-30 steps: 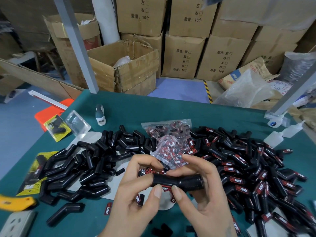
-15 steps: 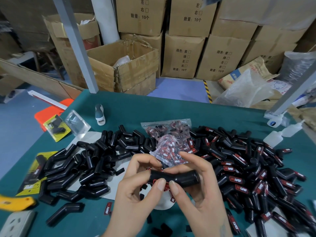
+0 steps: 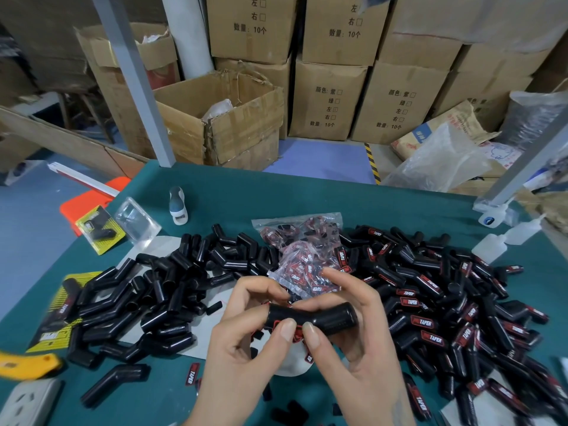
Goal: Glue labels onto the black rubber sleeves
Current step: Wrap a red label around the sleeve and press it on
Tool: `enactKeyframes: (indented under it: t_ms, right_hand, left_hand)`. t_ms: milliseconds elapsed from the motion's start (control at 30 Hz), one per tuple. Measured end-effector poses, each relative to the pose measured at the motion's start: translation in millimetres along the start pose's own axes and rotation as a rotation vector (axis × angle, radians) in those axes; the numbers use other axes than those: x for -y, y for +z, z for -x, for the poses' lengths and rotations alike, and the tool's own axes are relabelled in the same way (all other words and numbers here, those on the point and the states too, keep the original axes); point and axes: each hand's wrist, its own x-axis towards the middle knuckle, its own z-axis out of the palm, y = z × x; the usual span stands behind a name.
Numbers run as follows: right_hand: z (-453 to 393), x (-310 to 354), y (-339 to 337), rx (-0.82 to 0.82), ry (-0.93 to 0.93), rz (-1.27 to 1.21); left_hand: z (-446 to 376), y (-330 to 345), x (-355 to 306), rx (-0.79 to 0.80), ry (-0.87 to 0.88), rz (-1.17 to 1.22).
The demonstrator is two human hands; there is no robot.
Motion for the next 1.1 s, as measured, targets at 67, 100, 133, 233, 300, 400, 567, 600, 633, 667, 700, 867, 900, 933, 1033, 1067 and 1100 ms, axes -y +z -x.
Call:
enactKeyframes:
  t_ms: [67, 100, 133, 233, 300, 400, 567, 600, 633, 667, 700, 867, 900, 933, 1033, 1067, 1100]
  right_hand:
    - [-0.1, 0.2, 0.5, 0.001, -0.01, 0.004]
    - [-0.3, 0.3, 0.9, 0.002, -0.011, 0.004]
    - [-0.5, 0.3, 1.3, 0.003, -0.008, 0.002]
    - [-0.4, 1.7, 0.6, 0.005, 0.009, -0.021]
    - [0.2, 4.1, -1.2, 0.01, 0.018, -0.029]
    - [0.4, 6.0, -2.4, 0.023, 0.024, -0.044]
    - [0.0, 1.0, 5.9, 0.009, 0.005, 0.003]
    - [0.2, 0.1, 6.9, 0.003, 0.001, 0.006]
    - [0.5, -0.5, 7.3, 0.002, -0.001, 0.004]
    - [0.6, -0.9, 7.2, 0.003, -0.003, 0.001]
    - [0.4, -1.1, 7.0, 0.005, -0.004, -0.004]
    - [-0.4, -0.7, 5.5, -0.014, 0.025, -0.044]
    - [-0.5, -0.5, 4.8, -0.023, 0.04, -0.056]
    - [-0.6, 0.0, 4.0, -0.03, 0.061, -0.079]
    - [-2.5, -1.1, 1.9, -0.061, 0.144, -0.229]
    - [-3.9, -1.7, 1.6, -0.072, 0.161, -0.26]
    - [-5.2, -2.3, 1.4, -0.077, 0.171, -0.276]
  left_hand:
    - [0.3, -0.2, 0.8, -0.005, 0.002, -0.01]
    - [0.4, -0.2, 0.7, -0.008, 0.002, -0.01]
    - [0.1, -0.1, 0.7, -0.01, 0.0, -0.007]
    - [0.0, -0.6, 0.7, -0.016, -0.024, 0.033]
    - [-0.6, -1.2, 1.9, -0.024, -0.062, 0.067]
    - [-0.4, -2.3, 4.4, -0.031, -0.092, 0.094]
    - [-0.2, -0.6, 2.4, -0.033, -0.078, 0.089]
    - [0.0, -0.5, 2.2, -0.038, -0.078, 0.088]
    - [0.2, -0.4, 2.1, -0.044, -0.078, 0.086]
    - [0.9, -0.3, 2.2, -0.049, -0.077, 0.084]
    - [1.2, 0.1, 2.3, -0.05, -0.076, 0.083]
    - [-1.2, -1.0, -4.5, 0.017, -0.104, 0.04]
    - [-2.9, -3.0, -6.6, 0.056, -0.108, 0.047]
    - [-4.6, -6.1, -8.7, 0.108, -0.107, 0.057]
    - [-9.6, -16.5, -13.0, 0.237, -0.097, 0.047]
    - [-10.9, -18.9, -13.7, 0.258, -0.087, 0.024]
    - [-11.9, -20.0, -14.4, 0.271, -0.073, 0.006]
